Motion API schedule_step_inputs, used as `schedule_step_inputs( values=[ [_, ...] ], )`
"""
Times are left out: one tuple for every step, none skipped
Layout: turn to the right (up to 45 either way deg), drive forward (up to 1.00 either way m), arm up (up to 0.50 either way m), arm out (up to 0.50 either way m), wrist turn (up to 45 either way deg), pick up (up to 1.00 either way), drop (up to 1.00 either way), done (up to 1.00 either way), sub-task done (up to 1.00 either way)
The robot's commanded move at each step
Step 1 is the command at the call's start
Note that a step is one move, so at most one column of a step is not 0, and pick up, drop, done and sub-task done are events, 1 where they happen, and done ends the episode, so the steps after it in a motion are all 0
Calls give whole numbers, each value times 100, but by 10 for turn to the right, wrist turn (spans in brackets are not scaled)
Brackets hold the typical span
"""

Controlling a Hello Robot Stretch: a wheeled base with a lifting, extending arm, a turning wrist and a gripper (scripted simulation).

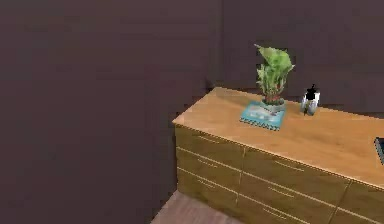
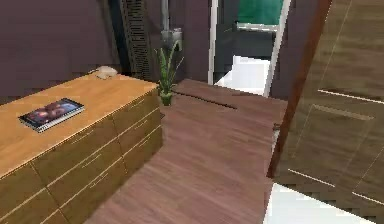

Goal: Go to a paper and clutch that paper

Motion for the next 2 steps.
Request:
schedule_step_inputs(
  values=[
    [450,0,0,0,0,0,0,0,0],
    [450,0,0,0,0,0,0,0,0]
  ],
)
